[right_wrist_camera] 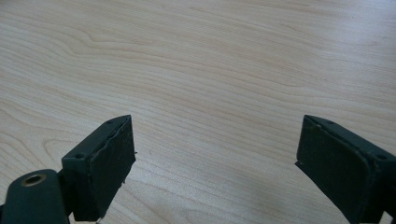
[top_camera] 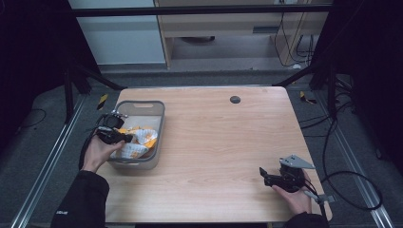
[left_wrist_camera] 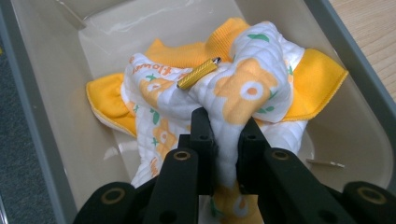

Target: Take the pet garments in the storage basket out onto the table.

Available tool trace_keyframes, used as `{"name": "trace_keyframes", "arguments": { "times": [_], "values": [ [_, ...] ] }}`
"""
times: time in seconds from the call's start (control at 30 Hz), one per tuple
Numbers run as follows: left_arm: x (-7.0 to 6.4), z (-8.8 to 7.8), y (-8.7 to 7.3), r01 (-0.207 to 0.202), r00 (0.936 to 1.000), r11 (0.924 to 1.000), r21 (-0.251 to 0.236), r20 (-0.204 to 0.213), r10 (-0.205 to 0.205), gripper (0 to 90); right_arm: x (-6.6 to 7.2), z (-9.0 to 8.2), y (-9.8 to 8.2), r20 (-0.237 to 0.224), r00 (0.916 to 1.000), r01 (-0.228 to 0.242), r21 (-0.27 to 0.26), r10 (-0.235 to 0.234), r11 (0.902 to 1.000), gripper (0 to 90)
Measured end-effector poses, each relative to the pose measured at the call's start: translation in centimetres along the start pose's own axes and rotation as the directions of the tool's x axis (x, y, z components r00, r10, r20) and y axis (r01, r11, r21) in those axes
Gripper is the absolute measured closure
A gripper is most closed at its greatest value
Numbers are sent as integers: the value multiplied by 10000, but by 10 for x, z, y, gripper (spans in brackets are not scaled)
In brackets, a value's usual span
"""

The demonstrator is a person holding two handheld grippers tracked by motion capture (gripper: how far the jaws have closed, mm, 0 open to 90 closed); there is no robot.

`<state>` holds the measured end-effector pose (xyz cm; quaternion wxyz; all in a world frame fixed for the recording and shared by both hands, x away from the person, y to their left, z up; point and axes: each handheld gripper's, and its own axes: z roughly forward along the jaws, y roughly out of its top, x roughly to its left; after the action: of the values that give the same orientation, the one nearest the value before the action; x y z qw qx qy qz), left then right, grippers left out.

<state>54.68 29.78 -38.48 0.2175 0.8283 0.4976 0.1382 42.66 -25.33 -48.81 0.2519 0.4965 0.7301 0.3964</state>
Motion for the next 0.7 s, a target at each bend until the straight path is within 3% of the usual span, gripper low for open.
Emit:
{"name": "trace_keyframes", "arguments": {
  "times": [0.37,0.7],
  "values": [
    [3,-11,-1,41,10000,9992,-405,-25,-42,814,0,0,0,14,10000,17,18,-17,10000,113],
    [0,-38,7,-131,9999,9951,-976,-100,121,817,0,0,0,8,10000,-15,19,15,10000,112]
  ]
}}
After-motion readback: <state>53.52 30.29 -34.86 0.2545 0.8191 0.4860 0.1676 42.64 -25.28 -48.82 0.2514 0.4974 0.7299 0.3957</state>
